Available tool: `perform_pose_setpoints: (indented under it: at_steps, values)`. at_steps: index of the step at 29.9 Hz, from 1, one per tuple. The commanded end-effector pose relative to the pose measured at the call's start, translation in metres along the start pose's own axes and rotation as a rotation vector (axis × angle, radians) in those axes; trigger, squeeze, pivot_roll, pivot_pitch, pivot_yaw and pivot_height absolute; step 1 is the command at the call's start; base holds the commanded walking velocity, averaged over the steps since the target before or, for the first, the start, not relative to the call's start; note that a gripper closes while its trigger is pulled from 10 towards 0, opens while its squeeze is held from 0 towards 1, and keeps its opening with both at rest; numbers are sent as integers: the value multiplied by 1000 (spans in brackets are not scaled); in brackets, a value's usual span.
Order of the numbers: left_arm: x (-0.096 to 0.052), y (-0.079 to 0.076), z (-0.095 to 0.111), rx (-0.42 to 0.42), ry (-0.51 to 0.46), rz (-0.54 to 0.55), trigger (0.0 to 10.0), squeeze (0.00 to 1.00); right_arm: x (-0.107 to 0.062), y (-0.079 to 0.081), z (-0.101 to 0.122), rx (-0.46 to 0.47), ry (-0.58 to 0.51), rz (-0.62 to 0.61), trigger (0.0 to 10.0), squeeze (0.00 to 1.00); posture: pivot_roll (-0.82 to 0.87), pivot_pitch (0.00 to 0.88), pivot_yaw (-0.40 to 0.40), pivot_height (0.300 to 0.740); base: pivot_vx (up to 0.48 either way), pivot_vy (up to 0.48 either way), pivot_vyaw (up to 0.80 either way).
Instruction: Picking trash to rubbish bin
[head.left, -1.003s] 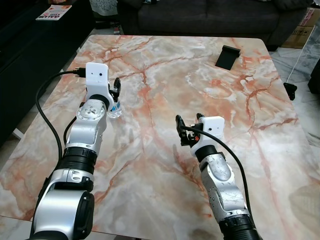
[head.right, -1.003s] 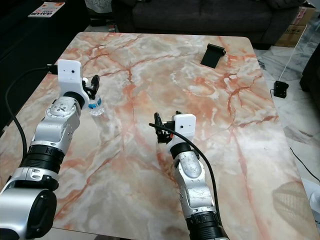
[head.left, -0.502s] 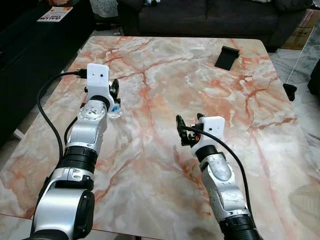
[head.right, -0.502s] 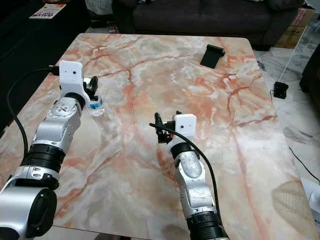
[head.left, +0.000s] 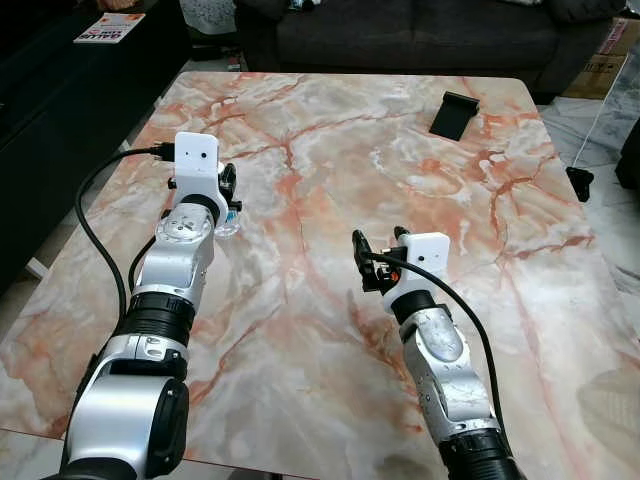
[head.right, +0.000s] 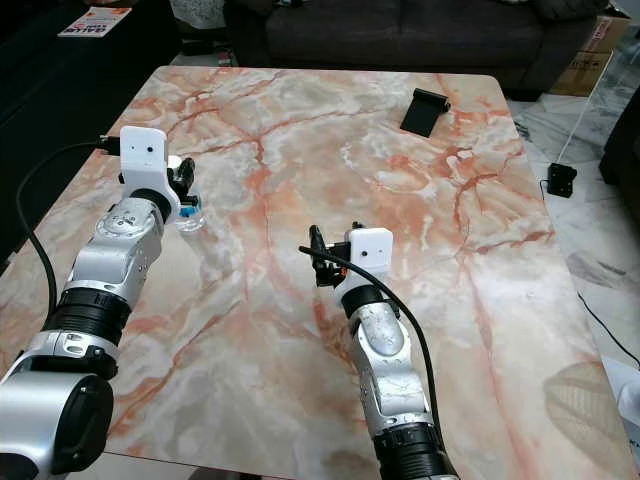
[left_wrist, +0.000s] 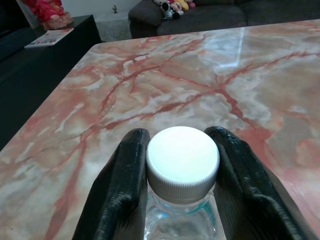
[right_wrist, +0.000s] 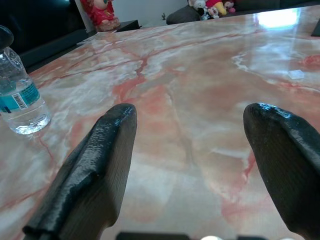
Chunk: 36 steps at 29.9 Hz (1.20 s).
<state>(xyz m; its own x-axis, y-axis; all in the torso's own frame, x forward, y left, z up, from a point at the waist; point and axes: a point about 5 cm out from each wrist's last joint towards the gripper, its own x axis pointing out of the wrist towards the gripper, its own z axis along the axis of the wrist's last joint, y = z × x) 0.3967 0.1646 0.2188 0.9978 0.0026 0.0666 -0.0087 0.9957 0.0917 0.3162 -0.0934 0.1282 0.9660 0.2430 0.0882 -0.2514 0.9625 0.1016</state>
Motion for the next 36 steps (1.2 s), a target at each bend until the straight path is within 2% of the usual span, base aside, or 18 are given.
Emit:
perform_pose_setpoints:
  at_steps: [1,10,15,17,18,25,28,36]
  values:
    - [2,7,8,14,-21,20,0,0,3,3,0,5,-6,10,10000,0,55,146,38,740,0,0,0]
    - [-2,11,3,38,-22,22,0,0,8,5,1,10,-9,16,10000,0,70,122,39,740,0,0,0]
    - [-12,10,-2,85,-82,11,0,0,12,4,4,8,-24,12,10000,0,73,97,44,740,0,0,0]
    - [-15,7,-2,70,-106,-12,0,0,14,3,5,8,-30,11,10000,0,76,89,45,740,0,0,0]
    - [-23,3,-5,61,-141,-37,10000,0,17,2,9,8,-45,9,10000,0,82,80,45,740,0,0,0]
    - [-45,-2,-21,-3,-167,5,10000,0,26,0,16,9,-76,8,10000,0,91,63,37,740,0,0,0]
    - [-55,-4,-25,3,-200,17,10000,0,29,-1,19,4,-86,10,10000,0,105,48,27,740,0,0,0]
    - [-64,-4,-28,-4,-205,28,10000,0,35,-3,20,-1,-99,7,10000,0,109,8,41,740,0,0,0]
